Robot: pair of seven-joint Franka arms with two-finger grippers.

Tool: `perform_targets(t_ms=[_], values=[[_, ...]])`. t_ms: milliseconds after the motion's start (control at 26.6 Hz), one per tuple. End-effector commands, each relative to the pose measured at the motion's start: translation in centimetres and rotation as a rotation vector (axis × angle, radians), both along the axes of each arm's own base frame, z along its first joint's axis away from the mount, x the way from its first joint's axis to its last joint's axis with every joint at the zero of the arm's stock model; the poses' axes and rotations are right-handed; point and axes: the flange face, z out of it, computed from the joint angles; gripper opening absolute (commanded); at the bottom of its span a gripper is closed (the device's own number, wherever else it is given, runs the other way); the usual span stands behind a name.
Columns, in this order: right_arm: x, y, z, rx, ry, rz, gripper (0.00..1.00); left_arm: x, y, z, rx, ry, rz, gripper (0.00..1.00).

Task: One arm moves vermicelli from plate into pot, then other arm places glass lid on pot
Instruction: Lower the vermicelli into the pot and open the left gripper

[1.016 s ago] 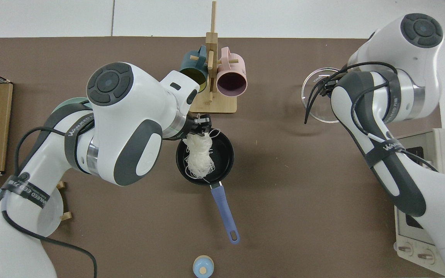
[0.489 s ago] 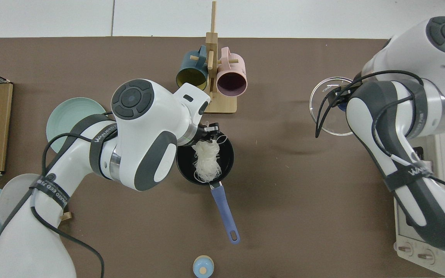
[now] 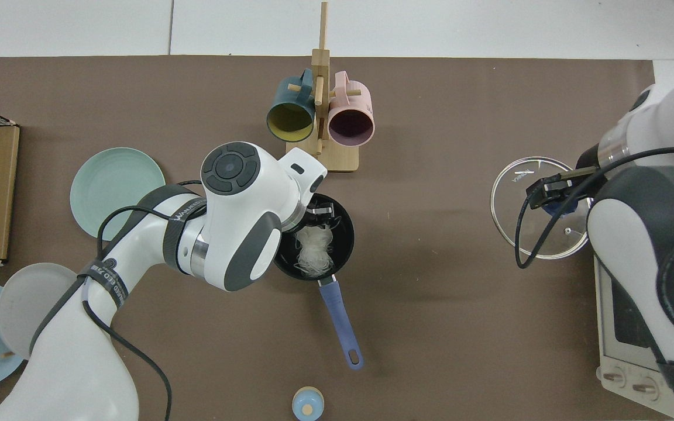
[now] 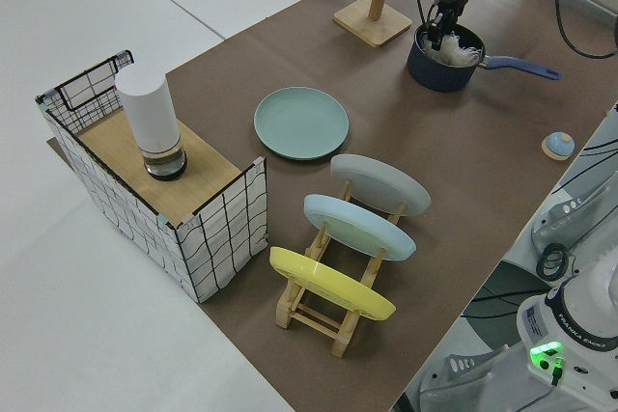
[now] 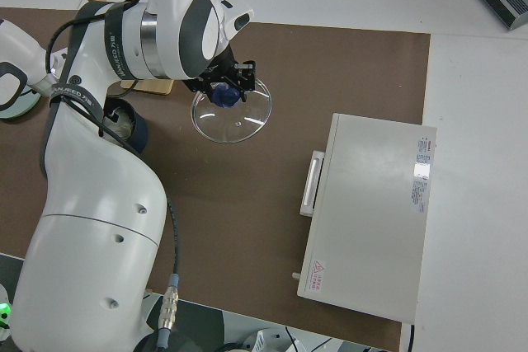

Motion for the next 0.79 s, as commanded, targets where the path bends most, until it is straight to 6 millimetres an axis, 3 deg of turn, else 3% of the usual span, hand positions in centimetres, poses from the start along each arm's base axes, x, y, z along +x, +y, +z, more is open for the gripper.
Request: perform_targets(t_ms=[0,226,414,602,753], values=[[-2.3,-0.5,0.5,0.022,0.006,-0.026,0.00,1.1,2.3,3.6,0.060,-0.051,-0.005,1.00],[-2.3,-0.4,0.6,0.021,0.002,-0.036,0.00,2.9,6.3,10.9,0.097,-0.048,0.040,1.00],[-2.4,0.7,0.8,0.012,-0.006,-0.096,0.00,2.9,9.5,14.2,0.131,-0.064,0.067,1.00],[-2.3,3.7,1.3,-0.006,-0.031,-0.138,0.00,2.6,13.4,16.4,0.159,-0.058,0.047,1.00],[-2.6,6.8,1.2,-0.006,-0.040,-0.153,0.00,1.8,17.7,19.0,0.168,-0.056,0.023,1.00]])
